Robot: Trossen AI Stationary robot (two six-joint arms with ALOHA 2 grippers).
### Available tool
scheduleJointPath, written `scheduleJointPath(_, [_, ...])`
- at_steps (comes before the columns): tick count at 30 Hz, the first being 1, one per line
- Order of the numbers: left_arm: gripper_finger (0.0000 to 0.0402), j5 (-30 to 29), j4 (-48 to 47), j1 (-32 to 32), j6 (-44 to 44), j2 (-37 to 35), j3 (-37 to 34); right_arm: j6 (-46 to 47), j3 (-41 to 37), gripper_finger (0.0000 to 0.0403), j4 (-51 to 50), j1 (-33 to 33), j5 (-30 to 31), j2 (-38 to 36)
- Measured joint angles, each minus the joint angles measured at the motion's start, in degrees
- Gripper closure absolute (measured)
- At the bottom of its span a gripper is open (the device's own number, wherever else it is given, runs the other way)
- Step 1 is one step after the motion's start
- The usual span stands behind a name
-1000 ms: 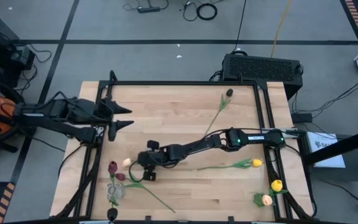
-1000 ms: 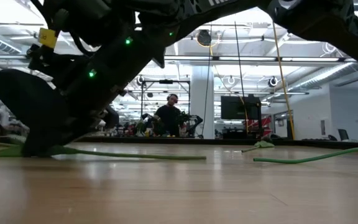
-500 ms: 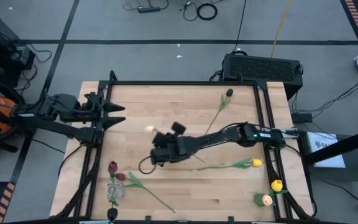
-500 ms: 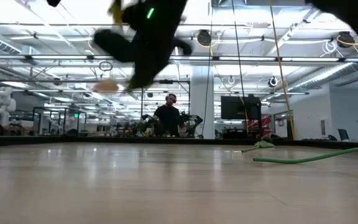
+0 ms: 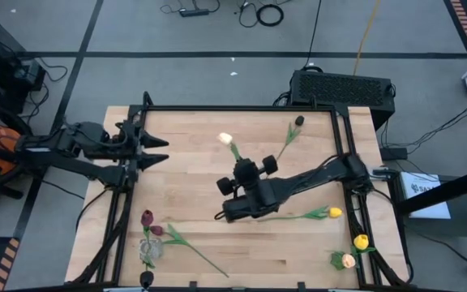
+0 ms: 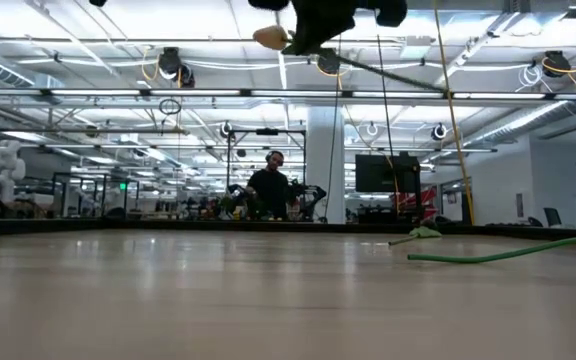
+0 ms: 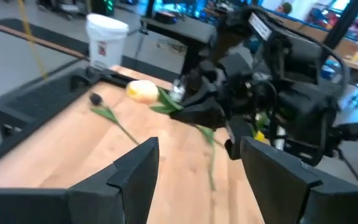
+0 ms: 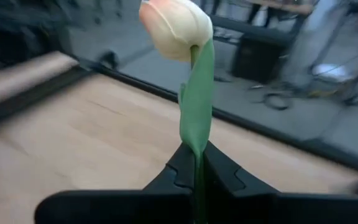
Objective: Sort flowers into vase by color
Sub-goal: Put the pink tulip into the green vase
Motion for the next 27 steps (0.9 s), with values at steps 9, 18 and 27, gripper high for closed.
scheduleJointPath(9, [0.0169, 1.4, 3.1, 0.0, 0.0, 3.8, 0.0, -37.3, -31.9, 0.0403, 75.1, -1.6, -17.2, -11.5])
scheduleJointPath(18, [0.0169, 1.3, 4.9, -0.9, -2.5, 6.0, 0.0, -50.3, -57.2, 0.0403, 116.1, -5.1, -31.5, -26.0])
scheduleJointPath(27, [0.0169, 1.1, 5.8, -1.9, -2.6, 12.9, 0.0, -62.9, -64.1, 0.0403, 117.4, -5.1, -40.5, -41.9])
